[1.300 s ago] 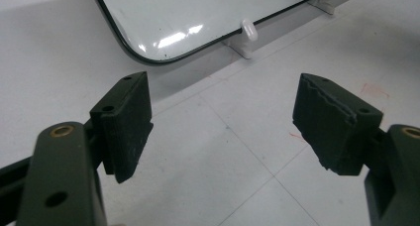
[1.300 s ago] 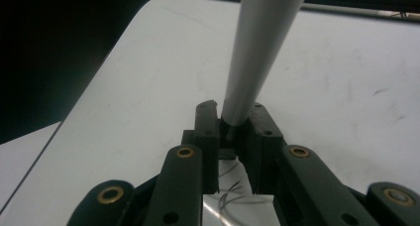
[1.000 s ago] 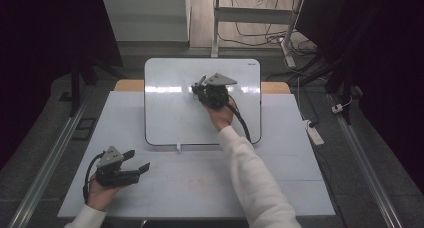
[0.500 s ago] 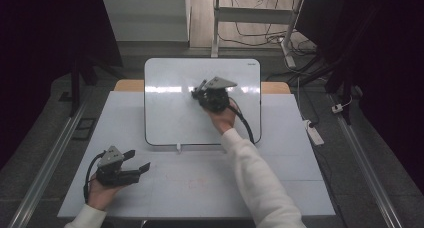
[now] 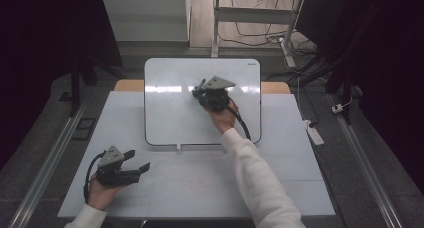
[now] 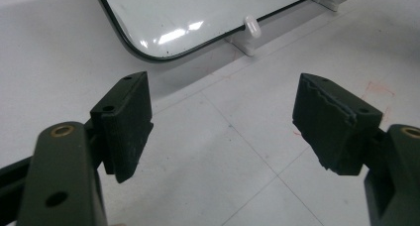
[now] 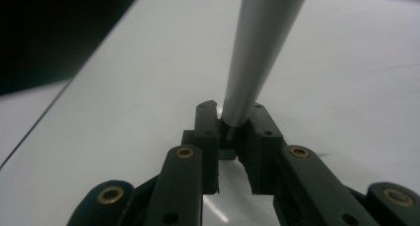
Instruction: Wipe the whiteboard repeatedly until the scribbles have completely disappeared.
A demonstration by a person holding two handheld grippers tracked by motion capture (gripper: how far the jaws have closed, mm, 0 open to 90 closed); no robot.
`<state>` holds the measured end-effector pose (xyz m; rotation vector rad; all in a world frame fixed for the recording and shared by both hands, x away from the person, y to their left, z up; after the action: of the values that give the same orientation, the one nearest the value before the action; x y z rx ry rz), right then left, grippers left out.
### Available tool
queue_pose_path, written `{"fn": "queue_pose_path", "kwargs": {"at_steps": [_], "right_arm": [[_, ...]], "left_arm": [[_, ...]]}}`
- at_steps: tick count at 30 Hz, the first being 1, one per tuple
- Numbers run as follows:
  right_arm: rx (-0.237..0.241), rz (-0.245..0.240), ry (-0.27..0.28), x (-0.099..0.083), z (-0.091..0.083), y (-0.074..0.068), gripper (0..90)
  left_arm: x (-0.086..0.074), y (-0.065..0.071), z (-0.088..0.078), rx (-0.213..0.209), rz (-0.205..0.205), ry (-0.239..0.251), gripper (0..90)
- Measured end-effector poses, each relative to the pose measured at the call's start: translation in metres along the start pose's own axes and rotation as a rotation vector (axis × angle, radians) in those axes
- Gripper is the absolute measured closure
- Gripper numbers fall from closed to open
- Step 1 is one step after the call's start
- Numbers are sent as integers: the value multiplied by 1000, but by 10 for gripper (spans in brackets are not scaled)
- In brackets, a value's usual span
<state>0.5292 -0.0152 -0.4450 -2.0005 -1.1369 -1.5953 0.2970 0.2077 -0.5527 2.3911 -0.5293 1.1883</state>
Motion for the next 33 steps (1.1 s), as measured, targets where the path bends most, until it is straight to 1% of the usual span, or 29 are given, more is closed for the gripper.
{"fn": "queue_pose_path", "kwargs": {"at_steps": [2,3,4,6,7,8,9,10,11,12,13,14,16,17,18,19,20,21,22,23,24,26,27,28,29,30,31,32,33], "right_arm": [[-19,69,23,4,-2,18,770],[-20,64,19,4,-2,18,770],[-20,40,12,3,-2,13,770],[60,9,-28,-4,0,-10,770],[97,-24,-55,-10,1,-23,770],[111,-70,-69,-15,1,-32,770],[102,-102,-72,-17,-1,-34,770],[96,-92,-70,-16,-2,-29,770],[9,-22,-31,-10,-9,-3,770],[-20,17,-17,-9,-12,9,770],[-20,17,-17,-9,-12,9,770],[-26,42,-13,-9,-15,16,770],[-19,33,-15,-10,-15,10,770],[20,7,-35,-12,-13,0,770],[73,-63,-68,-18,-9,-19,770],[73,-63,-68,-18,-9,-19,770],[72,-98,-76,-18,-9,-20,770],[41,-79,-62,-13,-11,-5,770],[41,-79,-62,-13,-11,-5,770],[-4,-56,-44,-9,-14,9,770],[-51,15,-9,-3,-17,29,770],[-50,20,-11,-3,-17,32,770],[-61,7,-12,-3,-16,29,770],[-42,-2,-17,-4,-15,22,770],[3,-4,-27,-6,-13,11,770],[49,-77,-52,-11,-8,-6,770],[49,-77,-52,-11,-8,-6,770],[42,-101,-59,-10,-7,-6,770],[30,-75,-38,-7,-7,2,770]], "left_arm": [[0,0,0,0,1,4,238],[0,0,0,-2,2,4,238],[0,0,0,-1,1,3,238],[0,-1,1,-3,-2,-2,238],[0,-1,1,-3,-2,-2,238],[0,-1,0,-3,0,-1,238],[0,0,0,-3,0,0,238],[0,0,0,-2,2,1,238],[0,1,-1,0,1,3,238],[0,1,-1,-1,1,4,238],[1,2,-2,-1,4,5,238],[1,2,-1,-3,5,5,238],[1,1,0,-2,4,3,238],[1,1,1,-1,5,-1,238],[1,0,1,-1,2,-3,238],[0,0,1,0,1,-3,238],[0,0,0,1,4,-1,238],[0,0,-1,0,1,1,238],[0,0,-1,3,-1,3,238],[0,0,-1,3,-2,4,238],[1,0,-1,3,-3,6,238],[1,0,0,2,0,4,238],[1,-1,0,1,0,2,238],[0,-1,0,1,-1,1,238],[0,-1,1,2,-2,1,238],[1,-2,1,1,-5,1,238],[0,-2,1,2,-4,1,238],[0,-2,0,3,-1,1,238],[0,-1,0,2,-1,2,238]]}}
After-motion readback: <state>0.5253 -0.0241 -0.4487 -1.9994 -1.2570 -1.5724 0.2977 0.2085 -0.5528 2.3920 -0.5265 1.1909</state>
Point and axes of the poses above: each handheld gripper's, and its own axes: z roughly forward along the jaws, x roughly out of its top, y roughly to its right, the point moved 7 cm from there along z, roughly forward along the jaws, and after that the axes turned 6 degrees about -z, right-handed, at the moved point
